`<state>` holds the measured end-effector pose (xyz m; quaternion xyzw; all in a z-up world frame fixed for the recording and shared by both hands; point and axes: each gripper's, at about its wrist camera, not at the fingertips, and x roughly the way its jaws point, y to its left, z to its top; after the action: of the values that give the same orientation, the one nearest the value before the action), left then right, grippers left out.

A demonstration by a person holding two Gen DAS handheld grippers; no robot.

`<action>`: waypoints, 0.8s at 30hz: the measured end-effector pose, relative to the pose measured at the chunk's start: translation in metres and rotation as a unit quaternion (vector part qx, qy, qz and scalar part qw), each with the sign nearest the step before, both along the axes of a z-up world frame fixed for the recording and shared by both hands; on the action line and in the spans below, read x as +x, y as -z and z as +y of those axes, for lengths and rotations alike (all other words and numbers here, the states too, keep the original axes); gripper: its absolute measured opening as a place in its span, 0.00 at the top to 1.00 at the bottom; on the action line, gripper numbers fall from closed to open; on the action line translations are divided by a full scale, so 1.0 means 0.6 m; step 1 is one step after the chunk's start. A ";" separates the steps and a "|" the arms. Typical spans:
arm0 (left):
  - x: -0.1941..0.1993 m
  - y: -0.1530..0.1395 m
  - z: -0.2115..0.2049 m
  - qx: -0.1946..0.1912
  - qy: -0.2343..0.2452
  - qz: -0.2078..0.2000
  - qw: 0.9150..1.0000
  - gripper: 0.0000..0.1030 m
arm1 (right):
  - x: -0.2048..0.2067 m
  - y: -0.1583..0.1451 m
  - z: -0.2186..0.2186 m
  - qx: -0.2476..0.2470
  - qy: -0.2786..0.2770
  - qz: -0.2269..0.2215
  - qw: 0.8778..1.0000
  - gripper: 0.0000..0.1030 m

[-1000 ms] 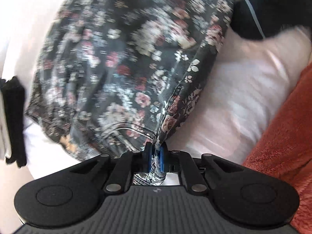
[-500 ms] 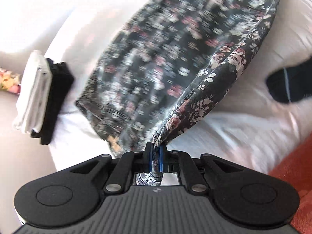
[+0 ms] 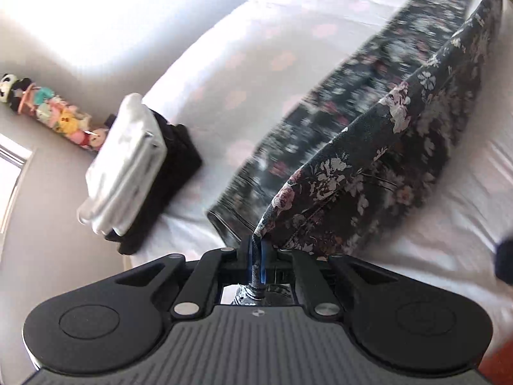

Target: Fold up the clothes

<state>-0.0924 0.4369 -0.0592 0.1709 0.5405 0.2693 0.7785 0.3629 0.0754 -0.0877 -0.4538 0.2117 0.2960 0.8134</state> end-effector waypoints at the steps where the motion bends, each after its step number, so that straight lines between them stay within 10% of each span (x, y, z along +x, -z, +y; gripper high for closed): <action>1: 0.013 0.003 0.013 0.004 -0.004 0.000 1.000 0.95 | 0.013 0.001 0.018 -0.006 0.000 0.004 1.000 0.98; 24: 0.197 0.229 0.261 -0.015 -0.055 0.046 0.997 0.87 | 0.244 0.200 0.360 -0.118 0.001 0.061 0.991 0.97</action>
<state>0.0259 0.5938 -0.1963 0.1412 0.5885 0.2951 0.7394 0.5096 0.2914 -0.2076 -0.5277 0.2948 0.2949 0.7400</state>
